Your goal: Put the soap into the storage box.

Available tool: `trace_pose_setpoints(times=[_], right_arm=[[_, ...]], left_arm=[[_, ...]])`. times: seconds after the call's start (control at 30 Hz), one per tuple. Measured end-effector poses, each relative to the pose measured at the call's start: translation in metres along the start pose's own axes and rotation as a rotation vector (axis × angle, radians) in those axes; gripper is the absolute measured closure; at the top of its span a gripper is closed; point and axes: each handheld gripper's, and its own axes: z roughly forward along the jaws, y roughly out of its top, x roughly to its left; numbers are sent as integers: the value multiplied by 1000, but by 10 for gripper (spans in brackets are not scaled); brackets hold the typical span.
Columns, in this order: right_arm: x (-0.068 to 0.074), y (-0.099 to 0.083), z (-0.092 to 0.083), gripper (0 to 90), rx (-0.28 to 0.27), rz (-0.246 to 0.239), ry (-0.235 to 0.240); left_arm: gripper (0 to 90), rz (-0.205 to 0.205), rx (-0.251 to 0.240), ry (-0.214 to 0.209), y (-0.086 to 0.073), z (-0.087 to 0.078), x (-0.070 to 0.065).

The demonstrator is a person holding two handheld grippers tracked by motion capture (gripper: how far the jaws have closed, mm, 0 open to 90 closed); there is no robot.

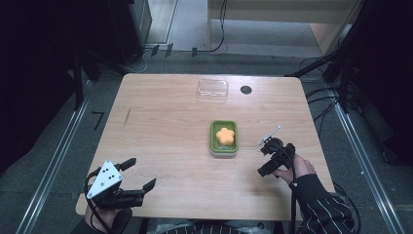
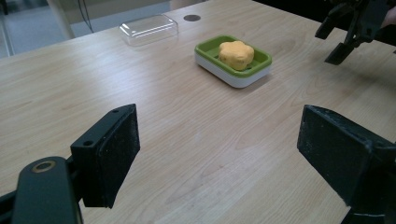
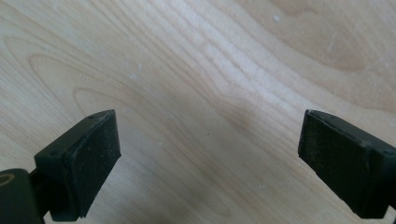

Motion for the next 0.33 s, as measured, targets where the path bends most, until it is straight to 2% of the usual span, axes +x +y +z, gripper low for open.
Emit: trace_pose_setpoints(times=[0.33], right_arm=[[-1, -10, 2, 60, 23, 10, 3]], left_arm=[[135, 2, 1, 2, 1, 0, 0]])
